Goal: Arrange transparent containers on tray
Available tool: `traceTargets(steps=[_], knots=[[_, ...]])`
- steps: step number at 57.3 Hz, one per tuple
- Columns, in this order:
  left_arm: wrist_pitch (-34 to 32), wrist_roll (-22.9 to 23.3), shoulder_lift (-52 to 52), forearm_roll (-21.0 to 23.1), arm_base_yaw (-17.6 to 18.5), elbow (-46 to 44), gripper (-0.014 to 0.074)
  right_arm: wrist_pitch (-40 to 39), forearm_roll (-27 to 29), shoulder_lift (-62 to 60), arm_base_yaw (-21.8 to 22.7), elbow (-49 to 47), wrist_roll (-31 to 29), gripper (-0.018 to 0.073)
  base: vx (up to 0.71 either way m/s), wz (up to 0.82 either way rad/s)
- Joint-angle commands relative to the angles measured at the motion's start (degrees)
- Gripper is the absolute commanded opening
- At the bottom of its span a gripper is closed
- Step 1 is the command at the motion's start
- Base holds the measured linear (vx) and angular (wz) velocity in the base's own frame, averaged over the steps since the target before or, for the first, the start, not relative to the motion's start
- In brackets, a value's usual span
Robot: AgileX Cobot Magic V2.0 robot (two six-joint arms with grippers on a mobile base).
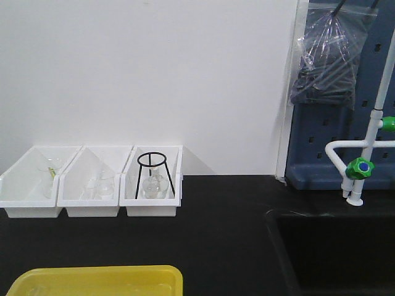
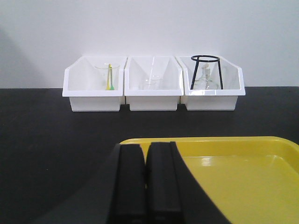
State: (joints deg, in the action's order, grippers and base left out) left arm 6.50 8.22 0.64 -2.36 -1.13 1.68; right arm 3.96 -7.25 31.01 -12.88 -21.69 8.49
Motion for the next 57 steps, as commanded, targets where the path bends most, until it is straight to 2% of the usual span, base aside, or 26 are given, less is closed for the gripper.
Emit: traceTargets(steps=[1, 10, 20, 22, 57], knots=[[-4.52, 0.11, 0.13, -0.08, -0.1, 2.01, -0.0008, -4.28, -3.18, -6.26, 4.52, 4.8, 0.6, -0.0013, 0.0, 0.0], [-4.52, 0.11, 0.13, -0.08, -0.1, 2.01, -0.0008, -4.28, -3.12, -18.55, 8.56, 15.12, 0.56, -0.0013, 0.0, 0.0], [-4.52, 0.11, 0.13, -0.08, -0.1, 2.01, -0.0008, -4.34, -2.63, -30.53, 9.98, 24.35, 0.56, -0.0013, 0.0, 0.0], [-4.52, 0.11, 0.13, -0.08, -0.1, 2.01, -0.0008, -0.09, -2.44, -32.76, 10.28, 23.94, 0.56, -0.0013, 0.0, 0.0], [-4.31, 0.11, 0.14, -0.08, -0.1, 2.01, -0.0008, -0.27, -2.26, -31.65, 10.44, 23.93, 0.56, -0.0013, 0.0, 0.0]])
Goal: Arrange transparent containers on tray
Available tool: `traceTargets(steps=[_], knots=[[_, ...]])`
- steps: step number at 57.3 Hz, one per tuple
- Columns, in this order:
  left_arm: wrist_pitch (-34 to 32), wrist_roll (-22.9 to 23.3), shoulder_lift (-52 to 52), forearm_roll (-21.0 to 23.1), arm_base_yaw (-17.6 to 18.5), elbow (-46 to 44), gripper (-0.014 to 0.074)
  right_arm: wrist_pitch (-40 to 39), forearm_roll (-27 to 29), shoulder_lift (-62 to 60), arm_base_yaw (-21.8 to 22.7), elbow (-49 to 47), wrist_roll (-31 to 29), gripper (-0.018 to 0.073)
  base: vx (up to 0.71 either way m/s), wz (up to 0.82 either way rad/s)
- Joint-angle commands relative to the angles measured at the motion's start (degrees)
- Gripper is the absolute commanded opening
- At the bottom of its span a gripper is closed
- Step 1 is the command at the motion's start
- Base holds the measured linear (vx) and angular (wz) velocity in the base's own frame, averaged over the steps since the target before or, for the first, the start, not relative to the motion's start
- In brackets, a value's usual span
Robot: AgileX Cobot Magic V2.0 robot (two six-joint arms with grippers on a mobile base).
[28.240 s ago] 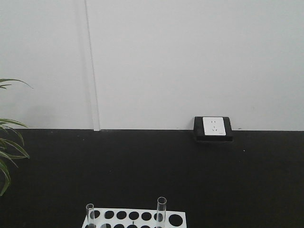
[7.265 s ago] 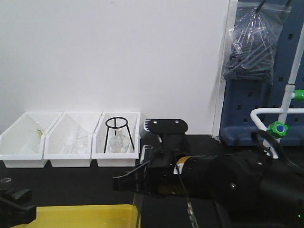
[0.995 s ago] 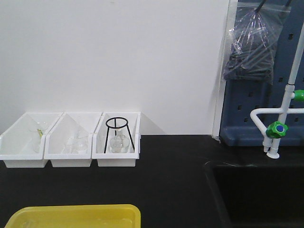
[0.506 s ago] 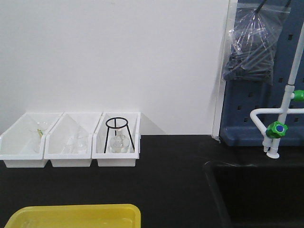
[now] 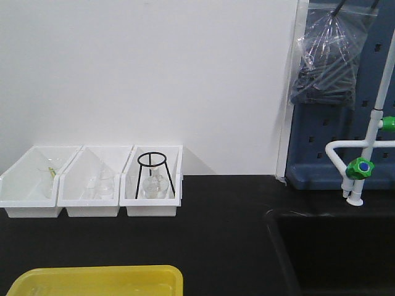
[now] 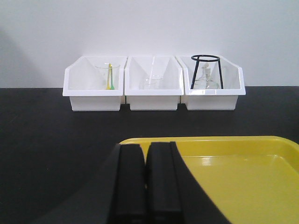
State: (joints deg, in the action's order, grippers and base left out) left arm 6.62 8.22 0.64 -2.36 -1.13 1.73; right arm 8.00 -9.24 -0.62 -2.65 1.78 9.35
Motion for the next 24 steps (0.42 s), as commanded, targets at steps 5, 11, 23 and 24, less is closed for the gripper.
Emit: traceTargets(steps=[5, 11, 23, 24], knots=[[-4.43, 0.11, 0.14, -0.08, -0.1, 1.96, -0.0008, -4.31, -0.27, -0.02, 0.2, 0.46, -0.3, -0.0013, 0.0, 0.0], [-4.43, 0.11, 0.14, -0.08, -0.1, 1.96, -0.0008, -4.31, -0.27, -0.02, 0.2, 0.46, -0.3, -0.0013, 0.0, 0.0], [-4.43, 0.11, 0.14, -0.08, -0.1, 1.96, -0.0008, -4.31, -0.27, -0.02, 0.2, 0.46, -0.3, -0.0013, 0.0, 0.0], [-4.43, 0.11, 0.14, -0.08, -0.1, 1.96, -0.0008, -4.31, -0.27, -0.02, 0.2, 0.46, -0.3, -0.0013, 0.0, 0.0]])
